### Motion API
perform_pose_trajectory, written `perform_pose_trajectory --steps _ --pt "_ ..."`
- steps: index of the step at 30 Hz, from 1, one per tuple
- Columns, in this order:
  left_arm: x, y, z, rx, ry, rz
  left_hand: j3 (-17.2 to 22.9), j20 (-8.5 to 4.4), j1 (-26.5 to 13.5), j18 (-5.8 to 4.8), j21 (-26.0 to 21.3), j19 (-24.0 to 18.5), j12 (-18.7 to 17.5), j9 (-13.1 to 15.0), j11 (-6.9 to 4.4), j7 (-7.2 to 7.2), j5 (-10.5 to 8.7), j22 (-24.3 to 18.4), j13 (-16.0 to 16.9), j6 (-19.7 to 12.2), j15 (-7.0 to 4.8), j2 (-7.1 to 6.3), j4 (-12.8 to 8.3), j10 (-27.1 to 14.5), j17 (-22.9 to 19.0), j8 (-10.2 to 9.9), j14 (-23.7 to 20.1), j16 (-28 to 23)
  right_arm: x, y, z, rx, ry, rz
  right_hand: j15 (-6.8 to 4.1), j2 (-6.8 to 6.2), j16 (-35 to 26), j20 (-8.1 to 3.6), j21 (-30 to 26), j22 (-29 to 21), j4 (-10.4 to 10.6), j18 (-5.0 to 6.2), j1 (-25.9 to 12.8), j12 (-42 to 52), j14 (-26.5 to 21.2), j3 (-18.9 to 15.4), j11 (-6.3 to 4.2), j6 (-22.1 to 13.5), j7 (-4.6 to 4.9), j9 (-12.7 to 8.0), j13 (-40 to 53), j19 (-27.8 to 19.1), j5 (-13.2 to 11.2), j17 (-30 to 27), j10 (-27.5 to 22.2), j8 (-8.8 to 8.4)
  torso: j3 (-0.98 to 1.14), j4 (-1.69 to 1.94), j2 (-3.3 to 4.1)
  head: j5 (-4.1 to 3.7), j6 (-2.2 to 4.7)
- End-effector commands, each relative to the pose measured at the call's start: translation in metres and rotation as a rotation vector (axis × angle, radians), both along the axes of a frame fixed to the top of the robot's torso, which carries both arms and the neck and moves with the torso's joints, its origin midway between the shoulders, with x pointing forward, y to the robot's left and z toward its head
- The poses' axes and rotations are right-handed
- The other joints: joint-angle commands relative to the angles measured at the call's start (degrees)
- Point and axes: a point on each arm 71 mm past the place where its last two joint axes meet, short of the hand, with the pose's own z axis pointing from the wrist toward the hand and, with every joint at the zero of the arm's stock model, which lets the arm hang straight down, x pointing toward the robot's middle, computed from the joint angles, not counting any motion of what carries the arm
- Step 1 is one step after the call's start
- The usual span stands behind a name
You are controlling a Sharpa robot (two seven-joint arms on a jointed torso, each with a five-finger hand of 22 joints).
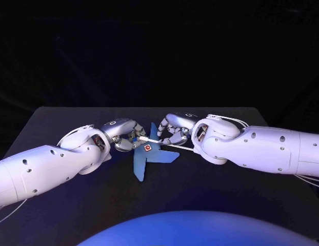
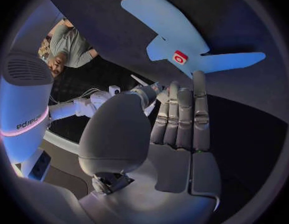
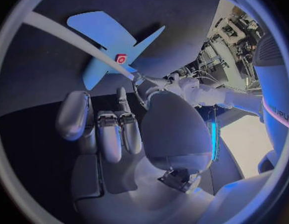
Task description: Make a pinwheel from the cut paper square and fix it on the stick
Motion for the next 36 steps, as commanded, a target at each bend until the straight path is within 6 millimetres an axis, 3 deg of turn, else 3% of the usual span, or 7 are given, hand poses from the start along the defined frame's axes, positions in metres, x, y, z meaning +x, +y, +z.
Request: perform_pose_trajectory --steps 1,16,22,26,33,36 --pt "-0.0009 -0.0015 0.0012 -0.004 -0.013 -0.011 0.9 -0.07 -0.3 -0.01 0.2 -0.2 -0.4 0.0 -0.02 -0.09 0.19 0.1 0.0 0.3 -0.01 0.35 -0.6 0.5 0.1 0.4 -0.1 -0.1 -0.003 0.0008 -0.0075 -0.06 0.018 -0.016 -0.48 -0.27 0.2 -0.08 0.5 8.4 0.6 -1.11 -0.8 0.2 6.2 0.0 -0.4 0.7 -0.06 -0.2 15.1 0.3 -0.1 15.1 6.1 0.27 0.04 -0.11 -0.01 0.09 0.0" --pt "-0.0006 0.0008 -0.002 0.016 0.026 0.006 1.4 -0.09 -0.5 -0.01 0.2 -0.2 -0.4 0.1 -0.04 -0.09 0.19 0.2 0.0 0.3 -0.03 0.27 -1.0 0.6 0.5 0.5 0.4 0.2 -0.0079 -0.0015 -0.0166 -0.08 0.043 -0.056 -0.86 -0.68 0.2 -0.4 1.2 8.5 2.1 -1.21 -2.1 0.2 6.2 0.2 -0.88 2.4 -0.64 -0.6 15.1 0.6 0.2 15.1 6.1 0.69 0.04 -0.11 -0.02 0.12 0.0" --pt "-0.0006 0.0012 -0.0029 0.025 0.036 0.009 1.6 -0.1 -0.6 -0.01 0.2 -0.2 -0.4 0.1 -0.04 -0.08 0.19 0.3 0.0 0.3 -0.04 0.23 -1.2 0.6 0.6 0.6 0.5 0.2 -0.0086 -0.0021 -0.0158 -0.061 0.031 -0.057 -1.41 0.78 0.2 -0.86 2.0 8.7 2.1 -1.33 -1.1 0.2 6.2 2.4 -1.53 4.1 -1.36 -0.9 15.1 0.8 0.3 15.1 6.1 1.15 0.05 -0.08 -0.02 0.1 0.0" --pt "-0.0005 0.0016 -0.0035 0.03 0.042 0.011 1.8 -0.1 -0.7 -0.01 0.2 -0.2 -0.5 0.1 -0.05 -0.07 0.19 0.4 0.0 0.3 -0.04 0.21 -1.4 0.6 0.7 0.6 0.5 0.3 -0.0095 -0.0021 -0.0151 -0.046 0.024 -0.051 -1.85 1.86 0.2 -1.26 2.5 8.9 1.5 -1.42 -0.1 0.2 6.2 4.9 -2.02 5.0 -1.9 -1.1 15.1 1.0 -0.2 15.1 6.1 1.46 0.05 -0.09 -0.02 0.15 0.0" --pt "-0.0002 0.0024 -0.0043 0.036 0.049 0.015 1.9 -0.11 -0.8 -0.01 0.3 -0.2 -0.5 0.2 -0.05 -0.07 0.19 0.4 0.0 0.3 -0.04 0.19 -1.5 0.6 0.7 0.6 0.5 0.3 -0.0109 -0.0021 -0.0151 -0.039 0.024 -0.039 -2.27 2.26 0.2 -1.69 2.9 9.0 0.1 -1.5 0.7 0.2 6.2 7.9 -2.49 6.1 -2.41 -0.9 15.1 1.0 -0.2 15.1 6.1 2.02 0.03 -0.12 -0.02 0.11 0.0" --pt "-0.0002 0.0025 -0.0044 0.036 0.052 0.017 1.9 -0.11 -0.8 -0.01 0.3 -0.2 -0.5 0.2 -0.05 -0.07 0.19 0.4 0.0 0.3 -0.04 0.19 -1.5 0.6 0.7 0.6 0.5 0.3 -0.0107 -0.0024 -0.0156 -0.042 0.025 -0.039 -2.55 2.56 0.2 -1.94 3.1 9.0 -1.6 -1.53 1.8 0.2 6.2 10.0 -2.79 6.5 -2.72 -0.6 15.1 1.1 -0.2 15.1 6.1 2.49 0.04 -0.11 -0.03 0.0 0.0"
